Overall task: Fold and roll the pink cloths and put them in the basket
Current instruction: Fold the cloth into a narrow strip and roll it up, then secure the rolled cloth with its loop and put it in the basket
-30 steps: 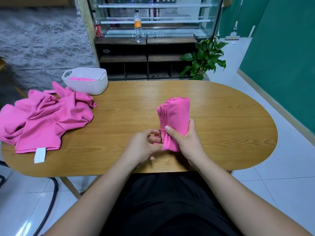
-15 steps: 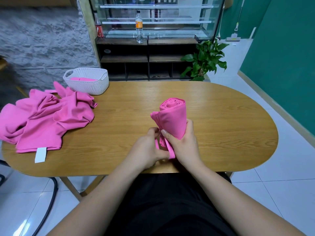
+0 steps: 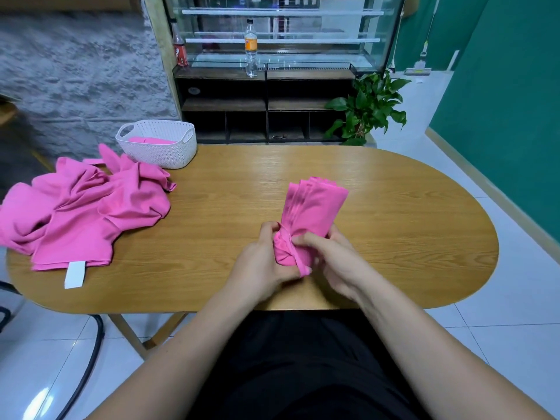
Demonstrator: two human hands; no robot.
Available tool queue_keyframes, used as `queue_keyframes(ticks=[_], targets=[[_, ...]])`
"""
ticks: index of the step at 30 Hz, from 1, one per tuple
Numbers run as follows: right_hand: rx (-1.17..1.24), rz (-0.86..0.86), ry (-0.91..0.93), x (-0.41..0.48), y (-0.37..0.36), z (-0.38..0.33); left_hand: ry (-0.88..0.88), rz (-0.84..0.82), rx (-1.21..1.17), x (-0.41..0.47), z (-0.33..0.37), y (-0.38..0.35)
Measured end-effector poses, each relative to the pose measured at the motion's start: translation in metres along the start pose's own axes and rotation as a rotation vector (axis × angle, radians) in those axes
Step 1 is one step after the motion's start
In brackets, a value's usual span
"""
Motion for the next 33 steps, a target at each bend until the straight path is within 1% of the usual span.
queue_keyframes(ticks=[2, 3, 7, 10, 12, 15, 17, 19, 23, 25, 27, 29, 33], targets=[[-0.145, 0.006, 0.002, -0.002, 0.005, -0.010, -0.020, -0.005, -0.015, 0.001, 0.000, 0.006], [-0.163, 0.023, 0.015, -0.003, 0.007, -0.013, -0.041, 0.002, -0.017, 0.001, 0.002, 0.008], [-0.014, 0.105, 0.071, -0.004, 0.004, -0.022, -0.089, 0.073, 0.021, 0.004, 0.010, 0.013], [0.192, 0.071, 0.000, -0.004, -0.007, -0.026, -0.109, 0.139, -0.138, 0.007, 0.013, 0.017], [0.288, 0.042, -0.057, -0.004, -0.015, -0.027, -0.110, 0.175, -0.194, 0.009, 0.013, 0.021], [0.313, -0.022, -0.070, -0.003, -0.027, -0.028, -0.123, 0.241, -0.235, 0.011, 0.008, 0.028], [0.257, -0.086, -0.039, 0.001, -0.032, -0.032, -0.123, 0.271, -0.311, 0.010, 0.005, 0.036], [0.222, -0.069, -0.008, 0.006, -0.029, -0.038, -0.085, 0.251, -0.376, 0.013, 0.001, 0.044], [0.353, -0.020, -0.034, 0.020, -0.015, -0.046, -0.026, 0.157, -0.457, 0.022, -0.005, 0.062], [0.309, 0.026, -0.022, 0.025, -0.008, -0.051, -0.004, 0.125, -0.431, 0.024, -0.009, 0.072], [0.179, 0.026, -0.010, 0.030, -0.004, -0.057, 0.008, 0.094, -0.435, 0.024, -0.013, 0.081], [0.065, -0.043, -0.055, 0.033, -0.002, -0.059, 0.004, 0.085, -0.517, 0.025, -0.015, 0.092], [-0.091, -0.250, -0.175, 0.034, -0.003, -0.064, -0.008, 0.131, -0.689, 0.031, -0.022, 0.110]])
Point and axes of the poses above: each hand's wrist, its own x-axis towards the middle knuckle, its own y-axis out of the back of the hand, z = x × y, the point moved 6 cm from there along x, towards the middle knuckle, and after that the axes turned 6 degrees about -y, right-handed, at the moved point
